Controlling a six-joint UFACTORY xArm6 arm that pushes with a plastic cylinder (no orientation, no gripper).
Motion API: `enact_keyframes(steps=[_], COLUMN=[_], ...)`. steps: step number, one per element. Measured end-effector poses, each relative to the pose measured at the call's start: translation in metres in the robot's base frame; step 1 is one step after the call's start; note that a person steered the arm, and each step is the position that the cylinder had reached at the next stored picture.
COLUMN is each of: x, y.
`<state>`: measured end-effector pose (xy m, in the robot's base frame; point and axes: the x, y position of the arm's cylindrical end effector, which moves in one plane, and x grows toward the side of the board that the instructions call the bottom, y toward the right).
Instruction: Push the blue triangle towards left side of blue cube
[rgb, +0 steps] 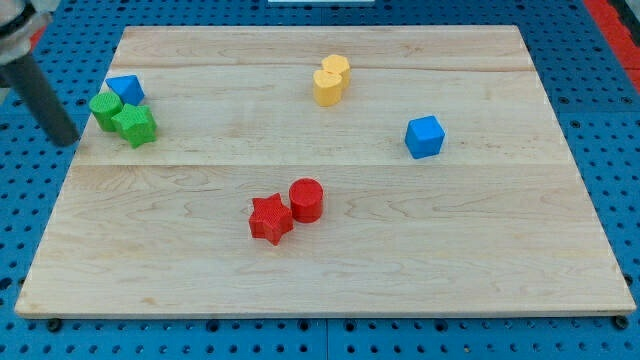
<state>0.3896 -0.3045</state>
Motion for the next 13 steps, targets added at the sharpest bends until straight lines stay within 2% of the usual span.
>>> enact_keyframes(steps=[1,2,3,4,5,6,7,9,12,13], x=[-0.058,-0.067,-0.065,-0.048,-0.028,-0.022,-0.01,0.043,0.08,0.076], y=[0.0,0.025,0.084,0.113,0.113,0.136,0.183,0.192,0.204,0.236])
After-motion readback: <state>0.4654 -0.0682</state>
